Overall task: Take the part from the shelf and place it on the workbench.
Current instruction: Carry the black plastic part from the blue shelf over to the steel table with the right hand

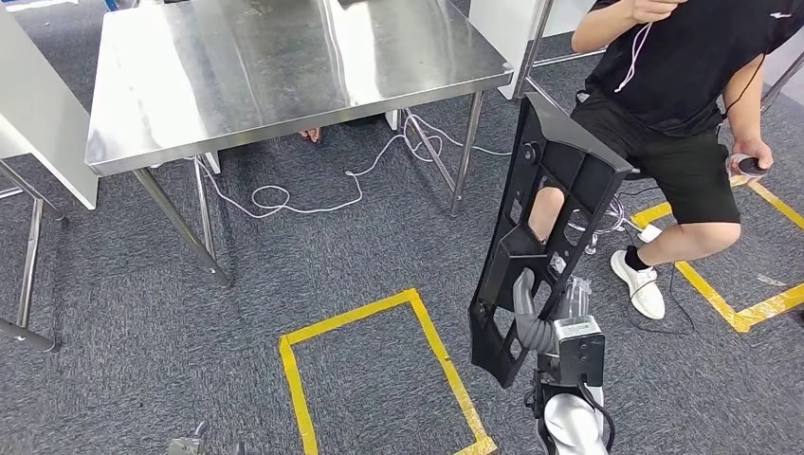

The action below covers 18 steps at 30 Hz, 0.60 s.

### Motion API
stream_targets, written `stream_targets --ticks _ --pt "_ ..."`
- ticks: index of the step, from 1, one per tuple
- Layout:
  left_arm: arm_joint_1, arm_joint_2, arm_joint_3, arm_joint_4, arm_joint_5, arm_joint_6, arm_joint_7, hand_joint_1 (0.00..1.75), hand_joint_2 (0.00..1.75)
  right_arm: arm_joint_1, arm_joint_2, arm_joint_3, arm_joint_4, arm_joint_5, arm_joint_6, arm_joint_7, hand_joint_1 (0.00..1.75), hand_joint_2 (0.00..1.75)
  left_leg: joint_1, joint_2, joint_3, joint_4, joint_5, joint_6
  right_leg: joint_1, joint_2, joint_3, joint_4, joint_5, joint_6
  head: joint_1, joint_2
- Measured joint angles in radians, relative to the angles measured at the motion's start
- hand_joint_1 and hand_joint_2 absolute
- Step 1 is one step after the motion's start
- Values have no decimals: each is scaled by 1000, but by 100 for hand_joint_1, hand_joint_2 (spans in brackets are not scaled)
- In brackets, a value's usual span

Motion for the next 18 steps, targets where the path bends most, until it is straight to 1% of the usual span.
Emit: stream_targets --ticks 1,2,3,4,5,6,7,8,9,10,11,12,13,14,15,16,17,18 --pt "0 0 0 0 0 0 0 0 175 0 0 1 -1 0 0 0 175 175 -3 0 -1 1 -1 -1 3 -1 22 -44 13 -6 -1 0" --pt "0 0 0 1 0 0 0 0 175 0 0 1 -2 0 0 0 175 175 -5 1 -1 2 -3 -3 6 -1 32 -66 18 -13 -1 0" --pt "-1 0 0 2 0 0 0 0 175 0 0 1 -3 0 0 0 175 175 -6 1 -2 3 -4 -6 6 -1 34 -70 21 -17 -2 0" --pt "-1 1 0 2 0 0 0 0 175 1 -1 1 -4 0 0 0 175 175 -5 2 -3 4 -5 -9 1 0 36 -72 22 -21 -2 0" --pt "-1 2 0 2 0 0 0 0 175 0 -1 1 -4 0 -1 0 175 175 -3 1 -5 11 -11 -15 -4 0 39 -76 23 -25 -1 0" --pt "-2 2 -1 3 0 0 0 0 175 0 -1 1 -5 1 -1 0 175 175 0 -1 -12 31 -25 -23 -9 1 42 -79 25 -31 -3 0" --pt "-2 3 -1 3 0 0 0 0 175 0 0 2 -6 1 -1 0 175 175 4 -2 -29 69 -47 -31 -15 1 46 -81 25 -36 -4 0" --pt "-2 3 -1 3 0 0 0 0 175 0 0 2 -6 1 -1 0 175 175 11 -3 -55 124 -75 -41 -15 1 48 -82 24 -39 -6 0" --pt "-1 3 -1 4 0 1 0 0 175 0 0 3 -6 2 -1 0 175 175 19 -3 -87 188 -105 -49 -15 1 49 -82 23 -42 -7 0" --pt "0 4 -1 5 -1 2 0 0 175 1 0 3 -6 2 -1 0 175 175 27 -3 -119 244 -124 -57 -16 1 49 -81 22 -43 -7 0" --pt "0 4 -1 6 -1 3 0 0 175 2 0 3 -6 4 -1 0 175 175 34 -3 -140 275 -126 -64 -18 2 50 -81 21 -42 -7 0" --pt "0 4 -2 7 -2 6 0 0 175 3 1 4 -6 6 -1 0 175 175 41 -3 -145 272 -110 -71 -20 3 51 -81 19 -40 -8 0" --pt "0 5 -3 8 -4 9 0 0 175 5 1 4 -7 10 -1 1 175 175 48 -2 -130 232 -78 -77 -23 4 53 -81 17 -37 -7 0" --pt "0 6 -5 10 -6 13 0 0 175 7 1 4 -9 13 -1 2 175 175 54 -2 -99 165 -39 -83 -26 5 57 -80 14 -31 -8 0" --pt "-2 6 -8 12 -8 16 0 0 175 10 1 5 -13 16 -1 2 175 175 57 -4 -67 100 -13 -87 -26 6 59 -79 10 -24 -9 0" --pt "-4 7 -11 15 -9 18 0 0 175 13 1 5 -18 19 -1 3 175 175 58 -6 -43 51 4 -86 -24 6 60 -77 7 -17 -10 0" --pt "-5 7 -15 19 -10 19 0 0 175 16 1 6 -23 22 -1 4 175 175 56 -8 -30 23 8 -82 -21 7 60 -77 5 -9 -9 0" --pt "-6 8 -19 23 -10 19 0 0 175 19 1 7 -27 24 -1 5 175 175 51 -10 -27 17 3 -74 -19 7 59 -79 4 -2 -9 0"
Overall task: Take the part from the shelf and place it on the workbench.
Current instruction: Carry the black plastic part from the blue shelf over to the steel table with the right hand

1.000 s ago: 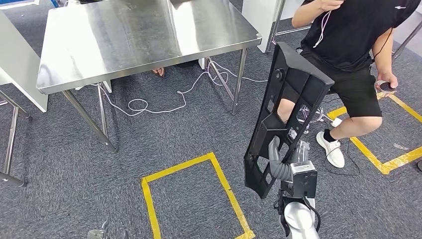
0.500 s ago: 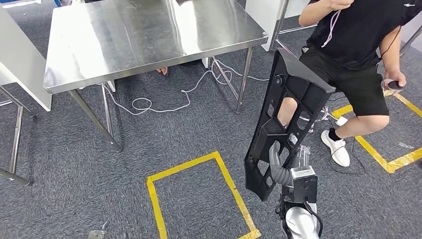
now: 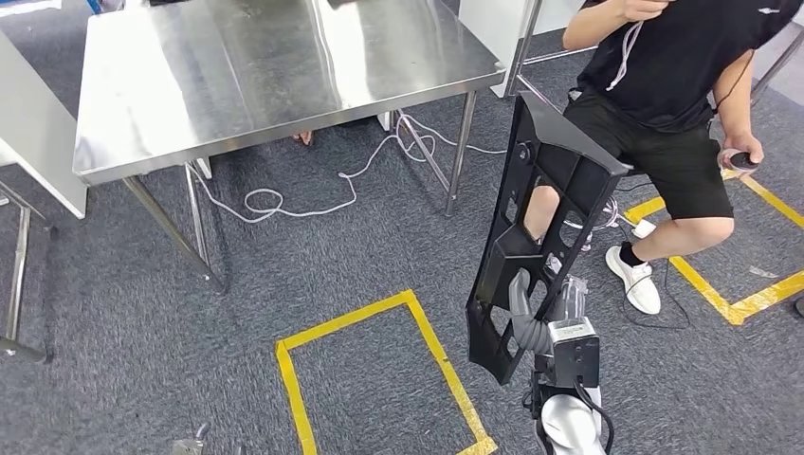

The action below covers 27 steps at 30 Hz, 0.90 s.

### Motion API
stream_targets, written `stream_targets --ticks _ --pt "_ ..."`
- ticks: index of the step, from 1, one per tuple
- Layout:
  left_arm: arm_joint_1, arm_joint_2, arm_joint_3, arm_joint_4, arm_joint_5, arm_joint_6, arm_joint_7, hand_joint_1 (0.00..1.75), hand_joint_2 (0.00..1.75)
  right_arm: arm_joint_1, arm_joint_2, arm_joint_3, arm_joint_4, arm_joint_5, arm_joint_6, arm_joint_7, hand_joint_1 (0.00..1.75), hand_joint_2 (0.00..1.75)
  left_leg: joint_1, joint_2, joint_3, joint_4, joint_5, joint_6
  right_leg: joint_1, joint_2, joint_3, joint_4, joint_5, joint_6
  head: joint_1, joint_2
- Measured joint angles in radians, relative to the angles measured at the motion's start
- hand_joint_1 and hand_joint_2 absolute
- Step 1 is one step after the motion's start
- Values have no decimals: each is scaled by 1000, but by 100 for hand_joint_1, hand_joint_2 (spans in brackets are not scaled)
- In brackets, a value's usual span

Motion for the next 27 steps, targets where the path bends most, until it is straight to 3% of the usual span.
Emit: stream_targets --ticks 2,4,7,8,9,10,12,14,16,19,21,23,24,25,27 --pt "-1 1 -6 5 -1 0 0 0 175 7 0 3 -8 4 0 1 175 175 -7 0 2 -3 1 21 0 0 -1 -2 -2 16 2 0" --pt "-4 3 -10 9 -1 5 0 0 175 13 0 5 -14 8 1 2 175 175 -10 1 7 -10 2 42 -1 -2 -23 41 -23 21 3 0" --pt "-5 5 -12 10 -1 16 0 0 175 22 -1 8 -18 11 6 5 175 175 -16 3 13 -11 -5 62 -1 -3 -133 237 -90 9 5 0" --pt "-5 6 -12 10 -1 17 0 0 175 25 -2 10 -18 11 7 6 175 175 -19 3 15 -11 -7 64 1 -3 -165 287 -100 10 5 0" --pt "-4 6 -13 10 -1 18 0 0 175 27 -3 11 -18 11 8 8 175 175 -21 2 19 -11 -10 66 2 -3 -179 300 -93 13 6 0" --pt "-4 6 -14 10 -1 18 0 0 175 29 -4 12 -18 11 8 9 175 175 -23 1 24 -10 -14 66 4 -3 -172 271 -70 18 6 0" --pt "-4 6 -14 11 -1 18 0 0 175 29 -6 13 -18 12 9 11 175 175 -26 -1 36 -10 -24 63 7 -4 -117 141 -6 24 6 0" --pt "-4 7 -15 12 -1 17 0 0 175 29 -6 13 -18 12 10 11 175 175 -33 -1 45 -9 -36 54 14 -5 -71 42 31 14 6 0" --pt "-4 7 -18 13 -1 16 0 0 175 31 -7 14 -18 12 10 12 175 175 -36 0 49 -7 -46 45 19 -4 -59 22 33 -2 4 0" --pt "-6 10 -23 12 -1 14 -1 0 175 34 -8 14 -23 12 10 12 175 175 -28 2 44 28 -71 28 5 -2 -41 16 24 -24 2 0" --pt "-7 11 -25 12 -1 14 -1 0 175 35 -8 14 -25 12 10 12 175 175 -22 4 -8 138 -115 15 1 -2 -24 14 14 -39 -1 0" --pt "-4 11 -27 14 -1 14 -1 0 175 38 -7 15 -26 12 10 12 175 175 -16 5 -88 258 -147 6 2 -1 -11 14 3 -44 -2 0" --pt "-3 12 -28 14 -1 14 0 0 175 40 -7 15 -26 12 10 12 175 175 -14 5 -114 280 -139 3 1 0 -4 14 -4 -43 -2 0" --pt "-2 12 -29 15 -1 14 0 0 175 41 -7 15 -26 12 10 12 175 175 -11 6 -120 263 -109 1 0 1 5 14 -10 -40 -2 0" --pt "-2 13 -30 15 -1 14 0 0 175 42 -7 16 -26 12 10 12 175 175 -7 7 -82 142 -21 2 -2 4 25 14 -27 -32 -3 0"
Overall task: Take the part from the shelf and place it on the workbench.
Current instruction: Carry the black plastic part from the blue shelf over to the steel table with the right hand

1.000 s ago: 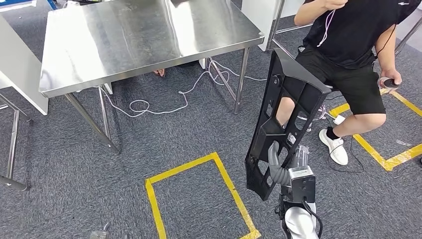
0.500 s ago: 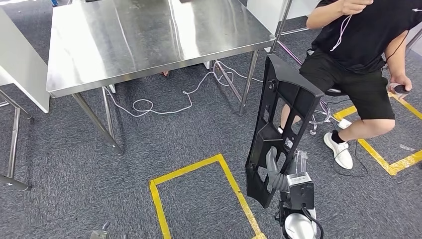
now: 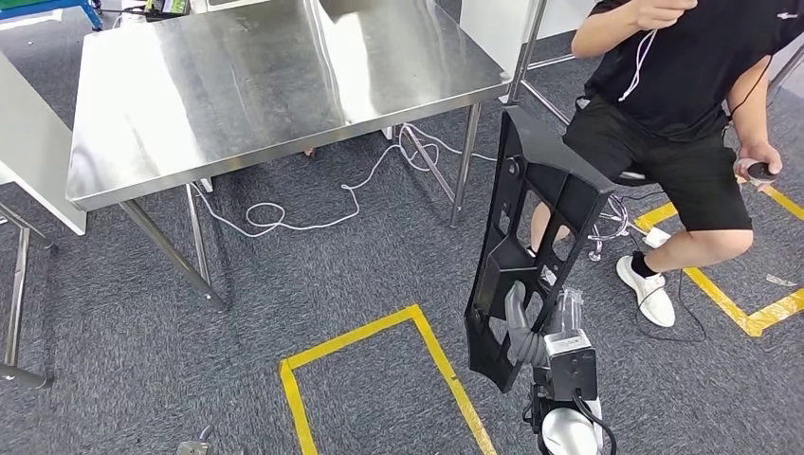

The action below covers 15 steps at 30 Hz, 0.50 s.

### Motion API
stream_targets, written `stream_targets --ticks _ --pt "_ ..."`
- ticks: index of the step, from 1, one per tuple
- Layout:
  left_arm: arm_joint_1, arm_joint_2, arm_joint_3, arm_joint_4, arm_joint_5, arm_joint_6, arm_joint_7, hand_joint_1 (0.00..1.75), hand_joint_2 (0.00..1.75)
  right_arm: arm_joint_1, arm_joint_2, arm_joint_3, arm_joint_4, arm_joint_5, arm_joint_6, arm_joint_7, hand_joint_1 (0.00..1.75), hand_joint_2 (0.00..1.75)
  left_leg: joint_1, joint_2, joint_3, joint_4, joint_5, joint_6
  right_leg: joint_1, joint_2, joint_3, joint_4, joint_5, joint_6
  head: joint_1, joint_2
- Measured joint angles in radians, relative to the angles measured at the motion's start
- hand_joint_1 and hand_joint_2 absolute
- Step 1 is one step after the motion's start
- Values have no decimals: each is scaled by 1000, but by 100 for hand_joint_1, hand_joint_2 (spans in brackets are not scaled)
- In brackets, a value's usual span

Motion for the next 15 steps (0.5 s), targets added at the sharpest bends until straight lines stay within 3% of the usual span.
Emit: stream_targets --ticks 2,5,7,9,11,12,13,15 --pt "-1 1 -1 0 0 0 0 0 175 -1 0 0 -1 0 0 0 175 175 -4 -1 44 -101 43 9 5 1 10 -1 -17 13 0 0" --pt "-2 1 -3 0 1 -1 0 0 175 1 1 0 -6 0 -1 0 175 175 -13 -3 62 -127 29 37 12 1 28 2 -22 36 -2 0" --pt "-3 1 -4 0 1 -2 0 0 175 0 1 0 -10 0 -2 0 175 175 -13 -3 75 -134 26 54 12 0 22 31 -34 45 -1 0" --pt "-4 2 -4 0 2 -3 0 0 175 0 0 0 -11 0 -3 0 175 175 -12 -4 86 -135 22 64 10 0 -32 120 -70 41 1 0" --pt "-5 2 -4 0 2 -3 0 0 175 4 0 0 -12 0 -4 0 175 175 -13 -4 93 -135 13 68 10 -1 -119 240 -109 38 4 0" --pt "-4 2 -4 0 2 -4 0 0 175 7 0 0 -12 0 -5 0 175 175 -13 -6 99 -135 7 69 11 -1 -152 271 -116 41 5 0" --pt "-4 1 -5 0 2 -4 0 0 175 10 0 0 -12 0 -5 0 175 175 -14 -7 107 -135 0 68 11 -1 -168 265 -106 46 6 0" --pt "-3 1 -6 0 2 -4 0 0 175 11 -2 0 -12 0 -6 0 175 175 -14 -10 129 -135 -18 63 11 -2 -151 159 -35 61 7 0"
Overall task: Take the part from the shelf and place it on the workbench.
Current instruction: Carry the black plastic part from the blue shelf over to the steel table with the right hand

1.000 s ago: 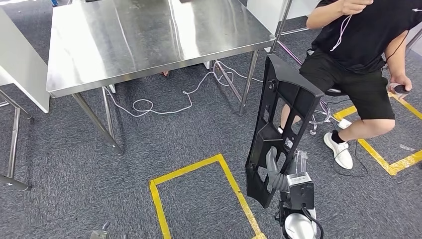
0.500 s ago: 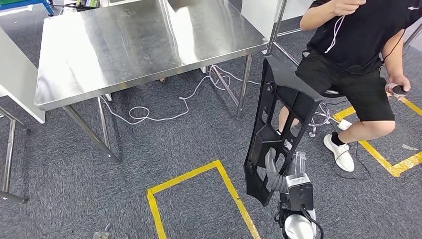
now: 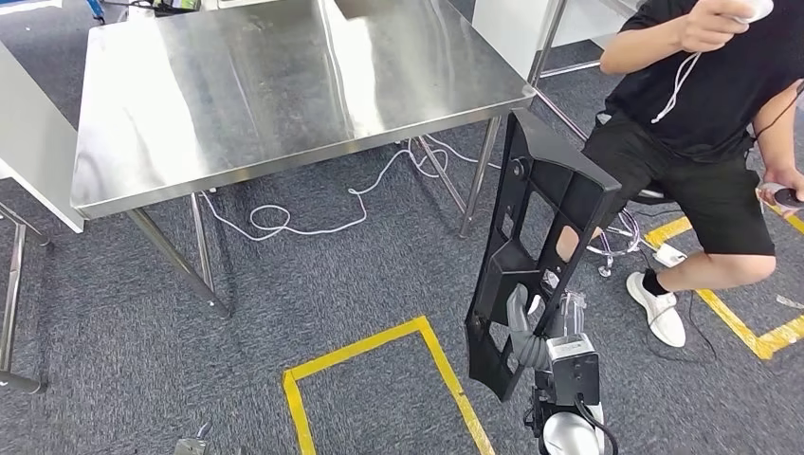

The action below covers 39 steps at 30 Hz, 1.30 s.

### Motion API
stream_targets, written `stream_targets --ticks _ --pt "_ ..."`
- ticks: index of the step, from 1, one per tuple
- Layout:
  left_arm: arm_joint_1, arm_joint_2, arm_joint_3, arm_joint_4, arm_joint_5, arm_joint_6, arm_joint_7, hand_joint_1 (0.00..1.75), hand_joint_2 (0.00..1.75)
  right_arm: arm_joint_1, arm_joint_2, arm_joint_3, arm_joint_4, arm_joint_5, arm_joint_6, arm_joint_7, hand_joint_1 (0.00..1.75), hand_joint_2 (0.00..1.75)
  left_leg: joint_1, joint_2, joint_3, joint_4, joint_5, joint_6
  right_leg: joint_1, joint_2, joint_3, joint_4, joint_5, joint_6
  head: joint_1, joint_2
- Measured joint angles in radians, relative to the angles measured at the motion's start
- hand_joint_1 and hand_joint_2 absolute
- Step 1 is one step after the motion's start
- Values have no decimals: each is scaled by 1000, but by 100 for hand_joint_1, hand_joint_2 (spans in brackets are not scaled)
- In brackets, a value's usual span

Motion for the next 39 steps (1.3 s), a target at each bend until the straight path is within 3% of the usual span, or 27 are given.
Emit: stream_targets --ticks 1,3,5,7,9,11,12,13,14,16,17,18,20,23,25,26,28,29,31,32,33,34,36,39 --pt "0 0 0 0 0 0 0 0 175 1 -1 0 0 0 0 0 175 175 -1 -1 12 1 -10 -4 0 -3 14 -58 43 3 0 0" --pt "-1 0 -1 1 0 0 0 0 175 2 -1 0 -1 0 0 0 175 175 -4 -1 27 1 -27 -16 7 -11 37 -121 86 -16 0 0" --pt "-1 0 -1 1 0 0 0 0 175 3 -2 0 -4 1 -1 0 175 175 -5 0 35 8 -34 -28 8 -11 50 -127 86 -46 -1 0" --pt "-2 0 -2 1 0 0 0 0 175 2 -1 -2 -10 2 -3 0 175 175 -2 4 36 39 -41 -37 1 -7 75 -141 88 -63 -1 0" --pt "-4 -1 -2 1 0 -1 0 0 175 -1 2 -3 -15 4 -4 1 175 175 1 7 -9 129 -80 -47 -2 -7 103 -156 83 -74 -2 0" --pt "-4 -2 -3 1 0 -1 0 0 175 -2 4 -3 -18 5 -4 1 175 175 3 7 -96 257 -134 -57 -2 -5 117 -163 77 -82 -4 0" --pt "-4 -2 -3 2 0 -2 0 0 175 -1 4 -4 -18 6 -4 2 175 175 3 8 -135 298 -145 -60 -2 -4 122 -164 72 -84 -4 0" --pt "-3 -2 -3 2 0 -2 0 0 175 1 4 -4 -18 6 -4 2 175 175 3 8 -160 309 -138 -61 -2 -2 128 -164 67 -85 -4 0" --pt "-3 -2 -3 2 0 -2 0 0 175 2 4 -5 -18 7 -5 2 175 175 3 8 -169 286 -109 -58 -2 0 136 -164 60 -84 -4 0" --pt "-3 -1 -3 2 0 -2 0 0 175 4 4 -5 -18 10 -5 2 175 175 -4 9 -150 172 -11 -40 -1 2 154 -164 46 -80 -4 0" --pt "-3 0 -3 3 0 -2 0 0 175 5 4 -6 -18 11 -5 2 175 175 -13 9 -141 116 16 -30 1 5 161 -164 38 -76 -4 0" --pt "-2 1 -3 3 0 -2 0 0 175 6 4 -6 -18 12 -5 3 175 175 -23 6 -133 67 29 -19 5 6 165 -165 29 -71 -6 0" --pt "-1 3 -3 4 1 -2 0 0 175 9 5 -7 -19 13 -5 3 175 175 -31 -8 -124 19 17 -1 19 10 176 -152 22 -60 -7 0" --pt "-1 2 -3 4 2 -3 0 0 175 10 4 -7 -21 14 -5 3 175 175 -18 -8 -86 2 55 14 29 8 182 -100 -5 -52 -3 0" --pt "-4 1 -3 5 1 -4 0 0 175 10 3 -8 -21 14 -6 3 175 175 -17 0 -68 5 68 19 25 5 140 -5 -56 -52 1 0" --pt "-5 0 -3 6 1 -5 0 0 175 11 3 -8 -21 14 -6 3 175 175 -17 1 -66 6 64 19 22 5 103 50 -81 -52 3 0" --pt "-5 -2 -3 7 1 -6 0 0 175 14 3 -8 -21 16 -6 3 175 175 -16 1 -61 7 54 17 15 4 47 105 -102 -43 4 0" --pt "-4 -2 -3 8 1 -6 0 0 175 15 3 -8 -21 19 -6 4 175 175 -15 -1 -55 7 48 15 10 4 40 85 -86 -31 4 0" --pt "-4 -3 -3 8 1 -7 0 0 175 17 3 -8 -21 25 -6 6 175 175 -12 -5 -35 7 31 6 -1 2 64 -31 -4 -4 4 0" --pt "-5 -3 -3 9 2 -8 0 0 175 17 3 -8 -21 27 -6 8 175 175 -10 -7 -26 7 24 2 -2 0 75 -81 28 1 4 0" --pt "-6 -3 -3 9 2 -8 0 0 175 18 3 -8 -21 29 -6 8 175 175 -9 -8 -21 6 18 -4 -1 -4 85 -115 50 -4 4 0" --pt "-6 -3 -3 10 2 -8 0 0 175 19 3 -8 -21 30 -6 9 175 175 -9 -8 -17 7 14 -10 2 -7 87 -126 58 -16 2 0" --pt "-6 -3 -3 11 2 -9 0 0 175 19 4 -8 -22 33 -5 10 175 175 -8 -8 -15 10 9 -20 5 -9 97 -132 57 -42 2 0" --pt "-10 -2 -3 11 3 -9 0 0 175 13 6 -10 -25 38 -3 11 175 175 -5 0 -39 67 -6 -33 -3 -8 124 -143 51 -63 1 0"
